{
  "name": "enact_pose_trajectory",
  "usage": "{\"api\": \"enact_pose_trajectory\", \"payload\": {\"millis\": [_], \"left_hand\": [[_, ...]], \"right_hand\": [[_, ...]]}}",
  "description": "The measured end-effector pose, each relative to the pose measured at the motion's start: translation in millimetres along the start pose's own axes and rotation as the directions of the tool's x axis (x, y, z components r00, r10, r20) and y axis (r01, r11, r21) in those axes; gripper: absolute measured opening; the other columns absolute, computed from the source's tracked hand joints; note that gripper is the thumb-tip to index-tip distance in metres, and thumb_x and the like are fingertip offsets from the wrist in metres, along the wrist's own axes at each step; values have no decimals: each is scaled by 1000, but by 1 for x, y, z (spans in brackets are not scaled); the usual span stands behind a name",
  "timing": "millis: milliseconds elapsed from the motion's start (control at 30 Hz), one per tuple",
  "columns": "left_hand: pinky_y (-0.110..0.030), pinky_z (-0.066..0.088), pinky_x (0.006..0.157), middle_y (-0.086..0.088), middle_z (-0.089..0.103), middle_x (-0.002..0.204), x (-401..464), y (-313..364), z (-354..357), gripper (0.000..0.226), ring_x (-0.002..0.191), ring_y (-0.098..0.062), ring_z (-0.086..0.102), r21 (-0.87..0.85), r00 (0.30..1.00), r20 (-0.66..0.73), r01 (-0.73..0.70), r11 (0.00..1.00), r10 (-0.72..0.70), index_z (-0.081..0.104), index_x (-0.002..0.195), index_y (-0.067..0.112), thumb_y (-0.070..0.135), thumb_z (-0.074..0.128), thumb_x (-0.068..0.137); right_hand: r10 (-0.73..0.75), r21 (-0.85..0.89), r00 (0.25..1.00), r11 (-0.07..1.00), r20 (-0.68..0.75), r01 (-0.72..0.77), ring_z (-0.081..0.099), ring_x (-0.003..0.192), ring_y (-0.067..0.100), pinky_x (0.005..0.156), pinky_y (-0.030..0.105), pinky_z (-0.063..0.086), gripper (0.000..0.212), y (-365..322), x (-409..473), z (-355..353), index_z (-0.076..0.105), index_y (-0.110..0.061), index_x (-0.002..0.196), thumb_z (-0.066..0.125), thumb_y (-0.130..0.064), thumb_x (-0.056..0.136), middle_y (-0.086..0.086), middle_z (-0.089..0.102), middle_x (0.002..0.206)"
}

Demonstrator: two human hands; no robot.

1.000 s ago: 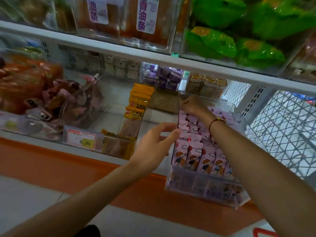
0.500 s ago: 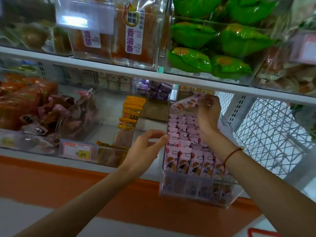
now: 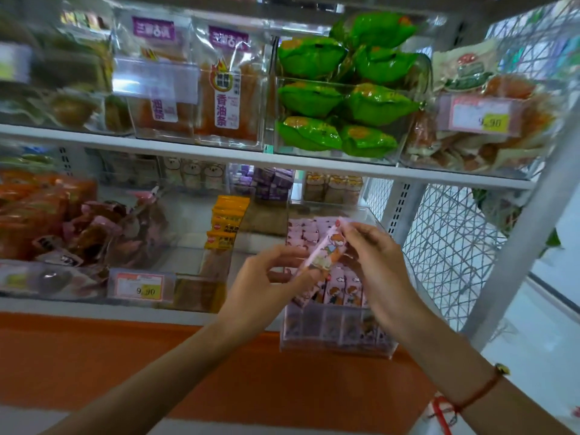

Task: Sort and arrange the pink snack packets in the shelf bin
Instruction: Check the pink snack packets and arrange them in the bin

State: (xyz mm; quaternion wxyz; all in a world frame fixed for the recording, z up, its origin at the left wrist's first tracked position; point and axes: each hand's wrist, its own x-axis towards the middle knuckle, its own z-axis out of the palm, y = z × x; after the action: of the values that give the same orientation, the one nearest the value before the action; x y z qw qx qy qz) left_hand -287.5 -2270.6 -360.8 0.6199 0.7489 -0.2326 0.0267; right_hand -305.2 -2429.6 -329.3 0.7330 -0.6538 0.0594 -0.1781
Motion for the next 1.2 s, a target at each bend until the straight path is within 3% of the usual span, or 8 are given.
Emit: {"api": "enact_pose_trajectory", "payload": {"millis": [133, 333, 533, 633, 700, 833, 1033, 1200], "left_hand": [[-18, 55, 59, 13, 67, 103, -7, -6, 5, 42, 83, -3, 69, -85, 1000, 8, 16, 996, -15, 64, 107, 24, 43, 68, 70], [-20, 55, 64, 16, 69, 92, -7, -6, 5, 33, 85, -6, 69, -84, 996, -87, -33, 996, 25, 59, 90, 23, 48, 64, 69], [-6, 48, 72, 31, 59, 102, -5, -4, 6, 36, 94, 14, 55, 258, 972, -159, -127, 958, 172, 50, 98, 47, 62, 63, 69], [-11, 51, 72, 27, 60, 101, 0, -7, 5, 37, 92, 12, 57, 333, 976, -98, -151, 931, 193, 48, 105, 49, 54, 65, 72], [-14, 53, 73, 23, 63, 104, 1, -8, 7, 39, 92, 10, 60, 285, 985, -68, -134, 949, 159, 50, 109, 47, 56, 59, 72], [-19, 56, 68, 9, 73, 95, 2, -3, 12, 42, 82, -4, 70, -29, 999, 15, -40, 999, 40, 57, 116, 27, 48, 54, 80], [-23, 58, 66, 3, 75, 85, 8, -1, 3, 27, 80, -11, 72, -279, 914, 253, 383, 881, -317, 66, 100, 22, 40, 48, 92], [-24, 58, 72, 1, 74, 97, 8, -5, -2, 24, 89, -12, 71, -281, 911, 307, 365, 887, -277, 65, 108, 27, 35, 46, 97]], "right_hand": [[58, 46, 996, 997, 73, -61, 68, 76, 9, 72, 23, 51, 21, 8, -2, -7, 65, -9, 94, 53, -26, 92, 0, 69, 79], [111, 97, 906, 982, 409, -164, 63, 93, 17, 86, 31, 50, 26, 12, -2, -8, 62, -12, 89, 52, -36, 85, 2, 68, 88], [-6, 61, 983, 998, 183, -5, 69, 95, 17, 77, 28, 56, 54, 20, 0, -2, 63, -8, 110, 69, -42, 68, 3, 72, 96], [-23, -53, 988, 998, 151, 32, 67, 99, 15, 92, 41, 52, 64, 23, 3, -3, 62, -15, 108, 73, -51, 57, 0, 72, 100], [-11, -87, 980, 996, 201, 29, 65, 102, 14, 95, 42, 50, 60, 23, 5, -6, 62, -19, 114, 70, -49, 63, -1, 70, 105], [13, -59, 965, 998, 262, 2, 66, 101, 15, 78, 27, 51, 36, 22, 8, -10, 62, -23, 121, 60, -28, 86, 1, 70, 109], [147, -59, 957, 989, 252, -136, 65, 78, 8, 59, 17, 46, 36, 16, 4, -13, 65, -18, 115, 67, -30, 81, -2, 74, 90], [106, -40, 955, 994, 277, -98, 66, 76, 7, 62, 19, 49, 38, 15, 5, -10, 62, -21, 120, 67, -24, 83, -3, 73, 89]]}}
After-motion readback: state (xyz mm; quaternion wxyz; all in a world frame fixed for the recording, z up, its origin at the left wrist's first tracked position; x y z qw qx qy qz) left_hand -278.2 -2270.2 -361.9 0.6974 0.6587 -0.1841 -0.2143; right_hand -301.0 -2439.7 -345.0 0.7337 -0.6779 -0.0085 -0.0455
